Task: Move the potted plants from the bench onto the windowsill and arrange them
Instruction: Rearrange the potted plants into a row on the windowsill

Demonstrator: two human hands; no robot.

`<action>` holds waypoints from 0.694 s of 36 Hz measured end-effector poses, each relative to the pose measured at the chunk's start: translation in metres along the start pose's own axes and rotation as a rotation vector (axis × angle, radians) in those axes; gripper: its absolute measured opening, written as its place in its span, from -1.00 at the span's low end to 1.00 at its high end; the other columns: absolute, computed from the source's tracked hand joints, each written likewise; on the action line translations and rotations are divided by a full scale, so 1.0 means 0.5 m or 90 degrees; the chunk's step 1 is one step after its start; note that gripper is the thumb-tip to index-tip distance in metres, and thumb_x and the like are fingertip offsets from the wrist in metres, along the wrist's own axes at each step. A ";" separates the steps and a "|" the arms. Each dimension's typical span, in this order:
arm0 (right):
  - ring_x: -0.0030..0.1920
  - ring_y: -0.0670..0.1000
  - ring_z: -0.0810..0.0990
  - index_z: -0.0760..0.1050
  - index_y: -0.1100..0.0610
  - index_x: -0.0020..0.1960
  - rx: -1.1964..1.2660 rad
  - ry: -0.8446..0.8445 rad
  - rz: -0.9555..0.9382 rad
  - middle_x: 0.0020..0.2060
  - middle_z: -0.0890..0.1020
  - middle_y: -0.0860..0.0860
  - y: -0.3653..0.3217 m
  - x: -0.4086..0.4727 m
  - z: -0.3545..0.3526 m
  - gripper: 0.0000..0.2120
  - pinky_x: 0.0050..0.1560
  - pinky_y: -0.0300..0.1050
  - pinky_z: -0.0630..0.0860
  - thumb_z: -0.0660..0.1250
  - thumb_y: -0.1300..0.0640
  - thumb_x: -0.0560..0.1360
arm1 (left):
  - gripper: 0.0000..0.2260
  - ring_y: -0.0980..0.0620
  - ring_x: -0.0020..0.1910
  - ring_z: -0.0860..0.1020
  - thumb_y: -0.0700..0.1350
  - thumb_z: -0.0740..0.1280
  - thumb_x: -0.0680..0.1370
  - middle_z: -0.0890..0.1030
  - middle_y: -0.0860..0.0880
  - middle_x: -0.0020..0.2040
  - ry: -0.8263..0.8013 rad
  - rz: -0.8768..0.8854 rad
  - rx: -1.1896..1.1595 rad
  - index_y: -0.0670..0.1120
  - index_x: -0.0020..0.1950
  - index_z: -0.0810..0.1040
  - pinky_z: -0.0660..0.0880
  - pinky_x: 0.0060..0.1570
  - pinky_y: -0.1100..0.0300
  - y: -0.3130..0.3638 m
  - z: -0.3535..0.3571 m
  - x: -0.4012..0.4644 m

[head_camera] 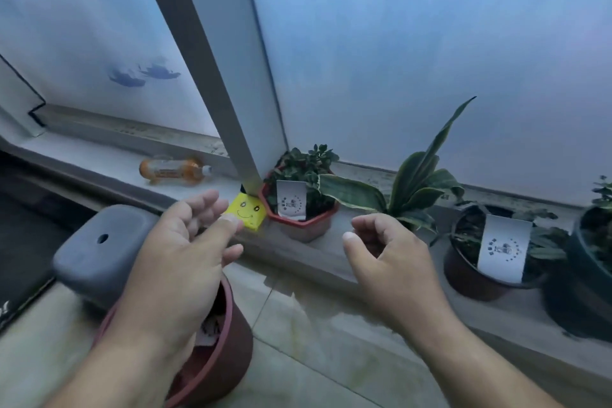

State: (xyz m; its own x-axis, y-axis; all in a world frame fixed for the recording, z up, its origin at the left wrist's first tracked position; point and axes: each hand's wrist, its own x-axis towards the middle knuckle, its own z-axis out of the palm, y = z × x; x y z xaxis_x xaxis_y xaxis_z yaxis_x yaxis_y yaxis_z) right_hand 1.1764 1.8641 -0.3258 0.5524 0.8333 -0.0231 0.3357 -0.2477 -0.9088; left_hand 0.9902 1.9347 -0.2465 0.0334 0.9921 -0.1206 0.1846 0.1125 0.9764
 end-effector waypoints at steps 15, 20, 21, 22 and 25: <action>0.20 -0.24 0.60 0.45 0.03 0.41 0.021 -0.048 0.137 0.24 0.62 -0.12 -0.022 0.020 0.049 -0.58 0.21 -0.35 0.51 0.38 0.17 0.58 | -0.56 0.09 0.28 0.49 -0.20 0.35 0.58 0.52 -0.01 0.37 -0.141 -0.043 0.092 -0.08 0.46 0.42 0.40 0.39 0.09 -0.058 0.072 0.194; 0.42 -0.09 0.46 0.27 0.10 0.57 0.053 -0.042 0.176 0.47 0.46 0.01 -0.053 0.083 0.152 -0.42 0.36 -0.26 0.35 0.29 0.27 0.58 | -0.49 0.07 0.41 0.42 -0.23 0.31 0.59 0.43 -0.03 0.48 -0.192 -0.042 0.136 -0.12 0.54 0.32 0.31 0.31 0.25 -0.090 0.081 0.214; 0.40 -0.08 0.47 0.27 0.11 0.57 0.060 -0.029 0.183 0.47 0.46 0.02 -0.054 0.093 0.169 -0.42 0.35 -0.27 0.35 0.30 0.27 0.58 | -0.49 0.07 0.42 0.42 -0.23 0.31 0.58 0.43 -0.03 0.48 -0.199 -0.043 0.140 -0.11 0.54 0.32 0.31 0.32 0.25 -0.093 0.083 0.218; 0.36 -0.08 0.49 0.27 0.12 0.56 0.069 -0.017 0.190 0.47 0.46 0.03 -0.053 0.101 0.184 -0.43 0.34 -0.27 0.35 0.30 0.27 0.58 | -0.50 0.09 0.40 0.43 -0.23 0.31 0.58 0.45 -0.01 0.46 -0.202 -0.048 0.144 -0.11 0.52 0.34 0.32 0.33 0.24 -0.100 0.084 0.224; 0.28 -0.10 0.46 0.26 0.15 0.55 0.095 0.007 0.212 0.45 0.46 0.06 -0.051 0.116 0.219 -0.43 0.34 -0.25 0.36 0.31 0.28 0.57 | -0.75 0.38 -0.01 0.51 -0.27 0.29 0.57 0.55 0.26 0.04 -0.216 -0.058 0.143 0.07 0.13 0.50 0.42 0.06 0.39 -0.116 0.085 0.236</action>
State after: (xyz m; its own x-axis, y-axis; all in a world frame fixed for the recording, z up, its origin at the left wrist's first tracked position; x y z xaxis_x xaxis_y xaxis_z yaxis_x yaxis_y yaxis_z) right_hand 1.1163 1.9730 -0.3494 0.6214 0.7134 -0.3239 0.0221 -0.4293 -0.9029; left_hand 1.0250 2.0429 -0.3250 0.3222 0.8998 -0.2942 0.4106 0.1472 0.8998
